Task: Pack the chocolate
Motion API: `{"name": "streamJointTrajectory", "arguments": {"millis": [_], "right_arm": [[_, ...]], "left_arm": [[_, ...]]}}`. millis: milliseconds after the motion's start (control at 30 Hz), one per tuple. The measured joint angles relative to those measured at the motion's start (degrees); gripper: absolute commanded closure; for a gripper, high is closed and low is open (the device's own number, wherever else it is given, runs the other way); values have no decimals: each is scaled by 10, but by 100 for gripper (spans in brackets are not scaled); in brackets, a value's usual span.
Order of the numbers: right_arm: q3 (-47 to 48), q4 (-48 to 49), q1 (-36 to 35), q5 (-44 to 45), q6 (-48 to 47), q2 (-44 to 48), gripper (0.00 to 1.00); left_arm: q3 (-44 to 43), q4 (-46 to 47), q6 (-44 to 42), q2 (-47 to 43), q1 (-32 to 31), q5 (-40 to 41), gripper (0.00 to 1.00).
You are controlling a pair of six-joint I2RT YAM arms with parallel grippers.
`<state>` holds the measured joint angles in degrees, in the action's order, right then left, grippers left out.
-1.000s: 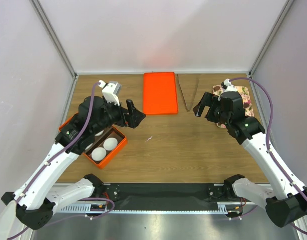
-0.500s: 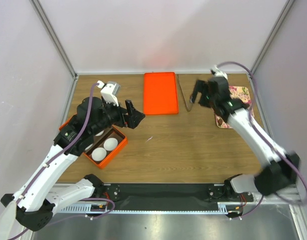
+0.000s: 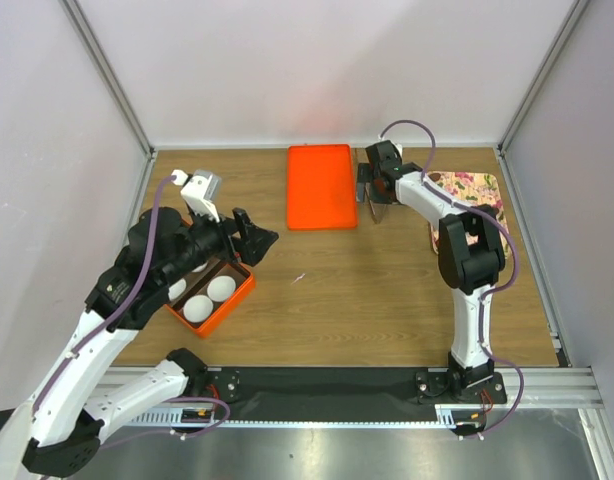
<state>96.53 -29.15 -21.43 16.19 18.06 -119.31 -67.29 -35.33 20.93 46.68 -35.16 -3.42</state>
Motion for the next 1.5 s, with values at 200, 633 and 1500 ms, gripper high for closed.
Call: {"name": "streamJointTrajectory", "arguments": {"millis": [200,633,1500], "right_arm": [[0,17,25,-16,-8,-14,0],[0,86,33,-53,-44,-85,0],[75,98,47,-51,-82,-137,27]], "left_arm": [[1,-5,-1,-1,0,1,0],[5,-17,-1,5,0,3,0],[5,-21,-5,16,0,24,0]]}}
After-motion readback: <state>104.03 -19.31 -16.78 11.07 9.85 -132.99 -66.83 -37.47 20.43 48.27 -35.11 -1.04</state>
